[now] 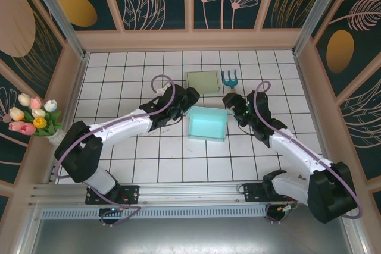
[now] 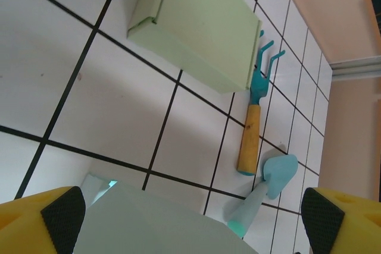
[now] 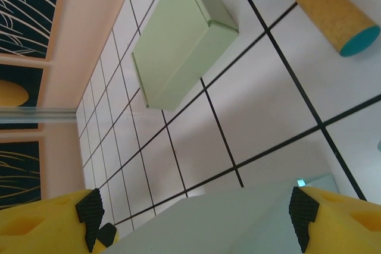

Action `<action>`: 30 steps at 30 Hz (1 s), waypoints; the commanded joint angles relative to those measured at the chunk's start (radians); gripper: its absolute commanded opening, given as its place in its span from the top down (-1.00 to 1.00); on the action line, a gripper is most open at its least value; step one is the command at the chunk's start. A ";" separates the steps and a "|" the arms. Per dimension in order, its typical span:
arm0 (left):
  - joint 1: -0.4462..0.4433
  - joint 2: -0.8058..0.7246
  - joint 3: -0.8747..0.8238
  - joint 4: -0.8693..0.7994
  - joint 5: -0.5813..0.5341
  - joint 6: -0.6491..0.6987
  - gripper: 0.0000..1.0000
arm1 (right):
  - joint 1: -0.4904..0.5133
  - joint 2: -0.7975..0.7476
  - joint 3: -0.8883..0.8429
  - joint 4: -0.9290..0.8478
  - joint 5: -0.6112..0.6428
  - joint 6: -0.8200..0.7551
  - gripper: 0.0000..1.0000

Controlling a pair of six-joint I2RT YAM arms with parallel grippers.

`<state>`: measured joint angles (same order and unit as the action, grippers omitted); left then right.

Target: Fold the paper box

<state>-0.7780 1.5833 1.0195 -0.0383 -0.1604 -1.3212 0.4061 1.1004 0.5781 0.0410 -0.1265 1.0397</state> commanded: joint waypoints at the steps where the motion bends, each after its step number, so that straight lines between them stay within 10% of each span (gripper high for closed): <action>1: -0.005 0.006 -0.017 -0.006 0.009 -0.063 -0.89 | 0.015 -0.020 -0.026 0.046 -0.021 0.044 -0.69; 30: -0.107 0.052 -0.023 0.071 0.002 -0.144 -0.61 | 0.135 -0.031 -0.107 0.141 0.031 0.152 -0.40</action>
<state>-0.8703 1.6279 1.0039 -0.0032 -0.1646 -1.4528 0.5301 1.0779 0.4915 0.1406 -0.1009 1.1812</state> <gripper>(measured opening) 0.807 0.705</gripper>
